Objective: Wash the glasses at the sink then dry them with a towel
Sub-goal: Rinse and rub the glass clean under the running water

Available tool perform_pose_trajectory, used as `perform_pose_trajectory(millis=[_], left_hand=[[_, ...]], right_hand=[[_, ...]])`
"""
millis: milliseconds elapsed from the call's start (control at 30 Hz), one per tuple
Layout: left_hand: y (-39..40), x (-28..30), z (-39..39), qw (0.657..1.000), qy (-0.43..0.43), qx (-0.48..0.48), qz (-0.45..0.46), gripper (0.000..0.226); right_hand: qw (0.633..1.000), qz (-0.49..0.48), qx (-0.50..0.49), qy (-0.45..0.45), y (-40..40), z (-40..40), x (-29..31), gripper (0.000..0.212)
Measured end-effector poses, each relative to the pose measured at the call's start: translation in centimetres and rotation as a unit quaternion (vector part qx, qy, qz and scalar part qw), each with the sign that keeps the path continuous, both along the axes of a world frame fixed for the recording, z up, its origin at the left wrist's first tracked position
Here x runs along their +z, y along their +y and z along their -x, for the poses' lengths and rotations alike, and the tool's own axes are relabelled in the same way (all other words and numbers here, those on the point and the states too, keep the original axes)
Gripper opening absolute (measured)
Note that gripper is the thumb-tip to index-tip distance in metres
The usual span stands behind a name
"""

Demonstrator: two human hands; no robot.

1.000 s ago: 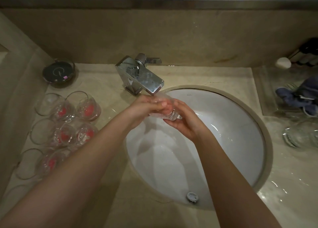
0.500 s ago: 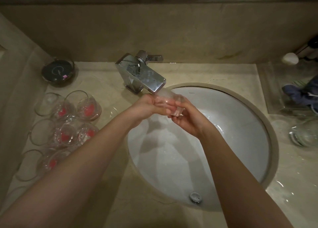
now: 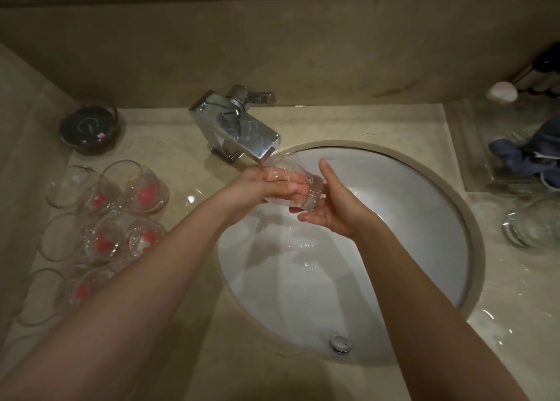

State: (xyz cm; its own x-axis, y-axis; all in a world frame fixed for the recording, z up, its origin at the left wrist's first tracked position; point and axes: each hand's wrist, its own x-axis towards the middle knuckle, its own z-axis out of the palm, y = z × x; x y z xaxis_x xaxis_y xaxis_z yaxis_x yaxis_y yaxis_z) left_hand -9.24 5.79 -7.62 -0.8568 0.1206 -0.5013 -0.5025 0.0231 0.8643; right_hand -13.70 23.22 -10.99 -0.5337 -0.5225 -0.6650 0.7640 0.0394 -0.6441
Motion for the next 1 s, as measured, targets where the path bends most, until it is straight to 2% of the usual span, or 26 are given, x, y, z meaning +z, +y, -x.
perform_pose_trajectory(millis=[67, 167, 233, 300, 400, 500, 533, 600, 633, 700, 800, 900, 967, 1000], left_hand=[[0.2, 0.1, 0.0, 1.000, -0.003, 0.003, 0.008, 0.023], [0.1, 0.5, 0.0, 0.999, -0.005, 0.037, -0.014, 0.023], [-0.2, 0.6, 0.1, 0.998, -0.002, 0.052, -0.037, 0.020], [-0.5, 0.7, 0.2, 0.997, 0.000, 0.061, -0.045, 0.031], [-0.8, 0.3, 0.1, 0.999, 0.003, 0.036, -0.033, 0.019], [-0.6, 0.9, -0.1, 0.999, -0.005, 0.034, -0.032, 0.021], [-0.5, 0.8, 0.0, 0.998, -0.001, 0.037, -0.042, 0.028], [-0.2, 1.3, 0.0, 0.996, 0.007, 0.052, -0.067, 0.048], [-0.2, 1.4, 0.0, 0.995, 0.009, 0.062, -0.077, 0.051], [-0.2, 1.3, 0.1, 0.993, 0.014, 0.067, -0.093, 0.048], [0.1, 1.4, 0.1, 0.992, 0.020, 0.064, -0.106, 0.056], [0.0, 1.3, 0.2, 0.992, 0.013, 0.053, -0.112, 0.057], [-0.4, 0.9, 0.2, 0.991, 0.015, 0.059, -0.118, 0.054], [-0.4, 0.8, 0.2, 0.991, 0.018, 0.058, -0.121, 0.052]], right_hand=[[0.999, -0.028, 0.019, 0.006, -0.1, 0.2, 0.1, 0.054], [0.999, 0.027, -0.003, 0.032, 0.3, 0.4, 0.2, 0.032], [0.997, 0.057, -0.030, 0.040, 0.4, 0.2, 0.2, 0.034], [0.997, 0.066, -0.040, 0.027, 0.3, 0.1, 0.2, 0.032], [0.998, 0.035, -0.049, -0.030, -0.3, 0.2, 0.6, 0.045], [0.999, 0.030, -0.037, -0.013, -0.2, 0.6, 0.7, 0.027], [0.998, 0.050, -0.033, 0.003, 0.0, 0.6, 0.6, 0.022], [0.996, 0.074, -0.022, 0.042, 0.2, 0.6, 0.4, 0.035], [0.996, 0.075, -0.018, 0.050, 0.2, 0.6, 0.4, 0.035], [0.998, 0.059, -0.020, 0.023, -0.2, 0.6, 0.9, 0.028], [0.999, 0.018, -0.031, -0.032, -0.8, 1.0, 1.4, 0.038], [0.999, 0.035, 0.010, 0.025, -0.8, 1.2, 1.3, 0.014], [0.997, 0.044, 0.022, 0.061, -0.6, 1.3, 1.1, 0.030], [0.997, 0.043, 0.022, 0.056, -0.6, 1.3, 1.0, 0.030]])
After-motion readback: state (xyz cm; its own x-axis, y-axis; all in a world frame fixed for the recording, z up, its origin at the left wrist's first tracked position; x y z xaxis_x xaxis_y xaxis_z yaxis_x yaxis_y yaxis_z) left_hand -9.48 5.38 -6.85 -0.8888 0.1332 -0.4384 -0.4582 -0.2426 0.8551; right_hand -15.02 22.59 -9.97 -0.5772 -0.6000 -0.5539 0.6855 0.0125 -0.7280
